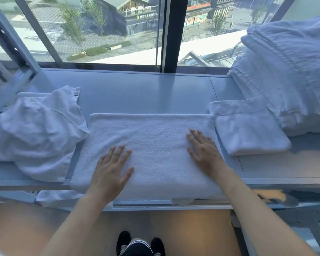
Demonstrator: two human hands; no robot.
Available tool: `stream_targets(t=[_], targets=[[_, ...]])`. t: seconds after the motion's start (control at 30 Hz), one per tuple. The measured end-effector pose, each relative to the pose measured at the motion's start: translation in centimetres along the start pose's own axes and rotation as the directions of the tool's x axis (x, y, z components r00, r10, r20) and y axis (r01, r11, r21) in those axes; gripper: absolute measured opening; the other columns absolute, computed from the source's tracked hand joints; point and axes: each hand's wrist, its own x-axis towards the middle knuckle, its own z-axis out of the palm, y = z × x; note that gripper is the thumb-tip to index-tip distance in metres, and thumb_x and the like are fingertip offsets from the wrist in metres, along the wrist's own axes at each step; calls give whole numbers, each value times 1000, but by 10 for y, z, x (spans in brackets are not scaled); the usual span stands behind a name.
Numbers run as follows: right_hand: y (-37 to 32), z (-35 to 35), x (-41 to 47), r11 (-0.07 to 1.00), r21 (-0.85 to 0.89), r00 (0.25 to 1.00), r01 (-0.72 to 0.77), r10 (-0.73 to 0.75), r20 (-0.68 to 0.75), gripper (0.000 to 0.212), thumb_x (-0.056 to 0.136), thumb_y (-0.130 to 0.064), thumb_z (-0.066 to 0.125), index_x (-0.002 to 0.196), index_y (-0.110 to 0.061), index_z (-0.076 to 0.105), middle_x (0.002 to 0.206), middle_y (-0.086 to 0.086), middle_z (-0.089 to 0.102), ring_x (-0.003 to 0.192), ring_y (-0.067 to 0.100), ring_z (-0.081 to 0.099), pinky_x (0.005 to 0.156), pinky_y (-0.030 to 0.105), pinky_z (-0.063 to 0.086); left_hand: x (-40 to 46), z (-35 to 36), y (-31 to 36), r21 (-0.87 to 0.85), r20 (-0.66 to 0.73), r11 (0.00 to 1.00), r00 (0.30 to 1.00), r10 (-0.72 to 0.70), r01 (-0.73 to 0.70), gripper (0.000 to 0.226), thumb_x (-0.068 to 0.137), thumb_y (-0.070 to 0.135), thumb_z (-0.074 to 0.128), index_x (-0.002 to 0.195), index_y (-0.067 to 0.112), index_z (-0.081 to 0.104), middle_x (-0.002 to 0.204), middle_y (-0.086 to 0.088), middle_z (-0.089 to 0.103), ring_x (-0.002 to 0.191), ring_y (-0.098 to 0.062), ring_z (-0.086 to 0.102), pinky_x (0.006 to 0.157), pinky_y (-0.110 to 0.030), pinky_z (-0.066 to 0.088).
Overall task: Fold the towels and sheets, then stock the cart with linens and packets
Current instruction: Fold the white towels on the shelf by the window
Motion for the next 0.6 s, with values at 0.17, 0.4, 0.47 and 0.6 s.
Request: stream_targets(t=[0.17, 0.4, 0.47, 0.6], targets=[[-26, 16, -52, 977, 35, 975, 209, -211, 66, 63, 106, -59, 26, 164, -36, 16, 171, -20, 1, 157, 5, -8, 127, 38, 1, -6, 4, -9, 64, -13, 994, 996, 84, -83, 71, 101, 66, 7, 164, 34, 10, 171, 14, -1, 158, -11, -7, 129, -46, 4], [-27, 19, -50, 985, -28, 981, 171, -167, 93, 63, 105, -62, 21, 163, -44, 3, 169, -24, -8, 155, 2, -15, 128, 43, 2, 8, 3, -14, 47, 22, 996, 997, 73, -74, 68, 99, 69, 9, 162, 44, 2, 169, 23, -10, 155, -3, -16, 127, -36, -7], [-28, 20, -55, 983, -38, 979, 181, -176, 102, 64, 105, -64, 19, 163, -43, 1, 169, -23, -11, 155, 3, -16, 128, 43, 1, 5, 2, -14, 51, 23, 995, 996, 86, -87, 67, 100, 69, 8, 162, 44, 2, 169, 22, -10, 155, -3, -15, 128, -38, -5], [-26, 22, -73, 974, -59, 973, 217, -211, 94, 76, 101, -75, 24, 163, -41, -2, 170, -20, -11, 157, 8, -15, 126, 44, 0, -13, 7, -12, 85, 5, 988, 991, 131, -131, 69, 102, 69, 12, 163, 39, 2, 171, 17, -8, 158, -10, -10, 128, -45, 3]])
